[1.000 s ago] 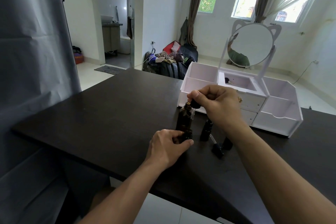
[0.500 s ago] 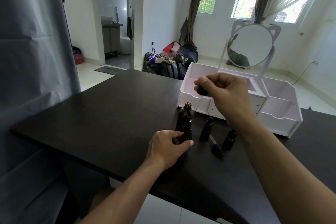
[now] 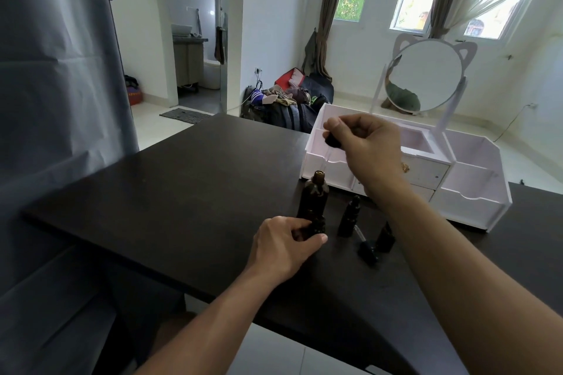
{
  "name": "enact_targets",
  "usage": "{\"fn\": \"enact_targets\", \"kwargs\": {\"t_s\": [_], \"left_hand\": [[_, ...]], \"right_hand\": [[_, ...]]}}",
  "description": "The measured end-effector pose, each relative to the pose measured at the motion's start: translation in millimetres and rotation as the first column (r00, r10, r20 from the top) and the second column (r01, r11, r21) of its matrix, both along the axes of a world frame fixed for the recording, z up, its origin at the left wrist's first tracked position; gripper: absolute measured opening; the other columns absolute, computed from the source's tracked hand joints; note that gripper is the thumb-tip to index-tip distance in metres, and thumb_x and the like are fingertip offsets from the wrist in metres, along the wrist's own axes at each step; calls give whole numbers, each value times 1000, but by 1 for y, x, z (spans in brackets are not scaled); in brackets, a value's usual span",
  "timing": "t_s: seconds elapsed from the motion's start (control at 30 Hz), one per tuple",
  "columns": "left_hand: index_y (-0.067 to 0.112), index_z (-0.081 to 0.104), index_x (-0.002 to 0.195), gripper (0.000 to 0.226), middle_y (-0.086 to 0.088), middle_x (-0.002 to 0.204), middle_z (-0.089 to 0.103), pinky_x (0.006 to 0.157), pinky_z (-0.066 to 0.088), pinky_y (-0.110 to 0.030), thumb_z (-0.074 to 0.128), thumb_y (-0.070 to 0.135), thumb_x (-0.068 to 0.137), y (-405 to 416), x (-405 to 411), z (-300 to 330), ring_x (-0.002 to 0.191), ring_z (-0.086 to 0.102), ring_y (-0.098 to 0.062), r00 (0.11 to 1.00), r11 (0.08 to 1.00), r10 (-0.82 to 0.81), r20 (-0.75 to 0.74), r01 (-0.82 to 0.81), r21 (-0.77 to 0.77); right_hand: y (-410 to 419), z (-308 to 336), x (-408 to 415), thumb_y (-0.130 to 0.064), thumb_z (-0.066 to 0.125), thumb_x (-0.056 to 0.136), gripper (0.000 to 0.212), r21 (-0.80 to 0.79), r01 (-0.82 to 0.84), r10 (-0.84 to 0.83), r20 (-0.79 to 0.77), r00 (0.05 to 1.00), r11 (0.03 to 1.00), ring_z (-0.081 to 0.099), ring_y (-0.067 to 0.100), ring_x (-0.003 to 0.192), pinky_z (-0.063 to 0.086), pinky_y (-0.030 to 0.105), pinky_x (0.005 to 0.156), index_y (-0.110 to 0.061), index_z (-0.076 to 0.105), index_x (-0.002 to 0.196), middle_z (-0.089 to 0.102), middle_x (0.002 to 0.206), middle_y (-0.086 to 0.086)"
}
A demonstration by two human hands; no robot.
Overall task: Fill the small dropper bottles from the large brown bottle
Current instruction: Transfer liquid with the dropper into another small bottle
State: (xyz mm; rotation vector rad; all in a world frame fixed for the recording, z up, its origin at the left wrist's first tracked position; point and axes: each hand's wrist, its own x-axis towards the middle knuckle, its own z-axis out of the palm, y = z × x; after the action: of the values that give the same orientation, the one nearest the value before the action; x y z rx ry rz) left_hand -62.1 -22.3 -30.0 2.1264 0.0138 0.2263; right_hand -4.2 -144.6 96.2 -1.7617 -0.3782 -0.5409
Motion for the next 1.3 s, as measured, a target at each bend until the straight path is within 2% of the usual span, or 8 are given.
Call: {"fn": "enact_targets", "kwargs": {"t_s": [0.13,0.27,0.37,0.57,0.77,0.9,1.03,1.3], "left_hand": [[31,74,103,33,7,77,69,75,56,-29,75,50,76,0,-1,1,75,65,-5,1000,1000,12,0,-12,-17],[30,73,106,36,8,76,69,72,56,-27,75,50,76,0,-2,0,73,64,-4,1000,1000,15,2,-15,-24],[30,73,106,36,8,74,68,68,54,-25,75,51,76,0,-2,1,71,64,-3,1000,1000,5,5,-4,-19],[30,73,105,35,7,76,70,70,56,-27,75,50,76,0,-1,0,72,65,-3,1000,1000,-3,4,3,-27],[30,73,107,36,9,74,67,62,48,-19,74,51,77,0,-1,0,71,63,-2,1000,1000,-5,-5,5,-24],[31,71,109,37,10,81,69,69,53,-22,74,50,78,0,-2,0,75,63,-1,1000,1000,-9,-14,8,-22],[30,70,112,39,11,81,67,64,48,-18,74,50,78,0,-2,1,75,62,-1,1000,1000,-6,-16,6,-24],[31,72,109,38,10,75,66,68,52,-22,74,51,77,0,-2,1,72,62,-2,1000,1000,5,-19,-5,-17]], "right_hand": [[4,-28,5,-20,64,94,13,-112,-21,9,-103,995,994,73,14,80,60,38,84,-12,73,97,74,83,1],[4,-45,9,-18,60,96,14,-118,-41,22,-156,987,992,72,17,90,59,43,87,-16,74,95,75,94,5],[4,-51,9,-17,60,96,16,-117,-51,32,-157,987,992,72,19,92,58,44,88,-22,73,88,75,95,5],[3,-53,9,-17,61,95,14,-121,-30,13,-139,990,992,72,15,89,59,40,88,-16,75,91,75,91,3],[3,-52,9,-16,61,95,14,-104,-55,39,-155,987,993,72,17,89,58,41,89,-21,72,87,75,92,4],[2,-51,8,-17,62,94,12,-117,-45,26,-159,987,992,72,15,86,59,39,86,-18,72,88,75,89,3],[3,-51,7,-18,63,94,10,-131,-51,29,-166,986,990,71,17,90,58,42,88,-17,72,91,75,92,3],[1,-35,4,-20,65,92,13,-122,-50,37,-112,993,991,73,16,83,60,39,85,-10,73,97,75,86,3]]}}
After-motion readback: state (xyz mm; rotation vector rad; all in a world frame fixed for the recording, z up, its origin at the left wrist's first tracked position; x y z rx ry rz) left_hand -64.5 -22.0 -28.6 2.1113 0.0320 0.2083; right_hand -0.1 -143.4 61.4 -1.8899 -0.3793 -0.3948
